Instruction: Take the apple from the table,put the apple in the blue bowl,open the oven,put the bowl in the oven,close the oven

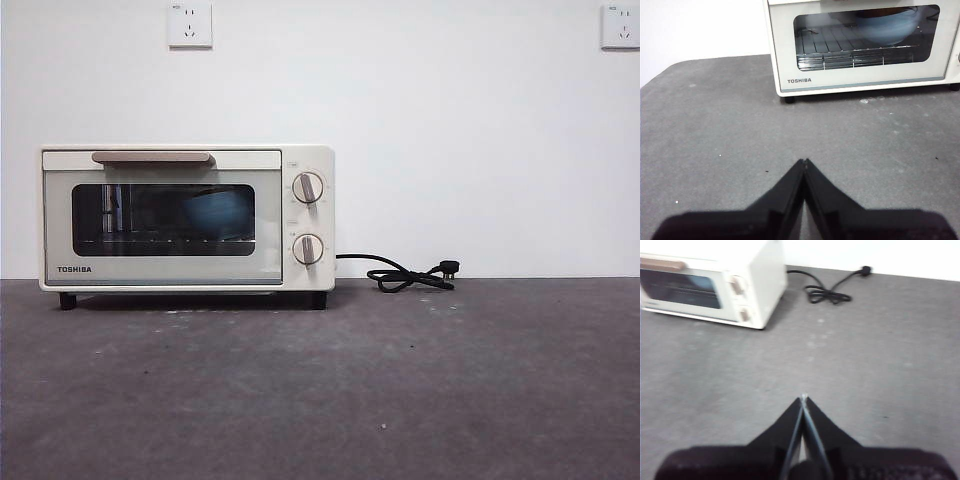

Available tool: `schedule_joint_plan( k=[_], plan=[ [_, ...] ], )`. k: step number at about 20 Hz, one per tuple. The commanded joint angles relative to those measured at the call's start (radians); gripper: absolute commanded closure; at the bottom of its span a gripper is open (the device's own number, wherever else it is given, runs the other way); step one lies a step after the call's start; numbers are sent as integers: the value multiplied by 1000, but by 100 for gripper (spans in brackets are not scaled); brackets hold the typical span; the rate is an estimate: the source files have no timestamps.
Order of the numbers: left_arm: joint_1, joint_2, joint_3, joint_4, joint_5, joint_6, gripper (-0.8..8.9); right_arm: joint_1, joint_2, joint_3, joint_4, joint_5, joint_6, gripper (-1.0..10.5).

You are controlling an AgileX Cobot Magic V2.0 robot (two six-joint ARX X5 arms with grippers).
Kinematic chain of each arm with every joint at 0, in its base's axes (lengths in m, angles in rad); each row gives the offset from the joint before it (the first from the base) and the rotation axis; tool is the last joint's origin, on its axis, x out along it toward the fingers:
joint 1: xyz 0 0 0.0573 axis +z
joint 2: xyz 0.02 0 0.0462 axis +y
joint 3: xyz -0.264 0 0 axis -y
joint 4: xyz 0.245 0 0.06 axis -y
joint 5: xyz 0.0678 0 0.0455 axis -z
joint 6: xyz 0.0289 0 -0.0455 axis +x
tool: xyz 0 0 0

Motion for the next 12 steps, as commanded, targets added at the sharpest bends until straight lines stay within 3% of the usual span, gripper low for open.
schedule_joint_plan(
  k=[1, 4, 7, 10, 12],
  plan=[
    [-2, 0, -10, 9, -2, -4, 817, -21, -2, -48, 37, 82, -13, 945],
    [-2, 0, -10, 9, -2, -4, 817, -127, -23, -201, 155, 69, -21, 945],
    [-2, 0, -10, 9, -2, -4, 817, -310, -79, -464, 509, -39, -26, 945],
    [-2, 0, -10, 9, -2, -4, 817, -534, -167, -738, 910, -321, -60, 945],
    [-2, 0, -10, 9, -2, -4, 817, -665, -238, -878, 1070, -487, -124, 945]
  ],
)
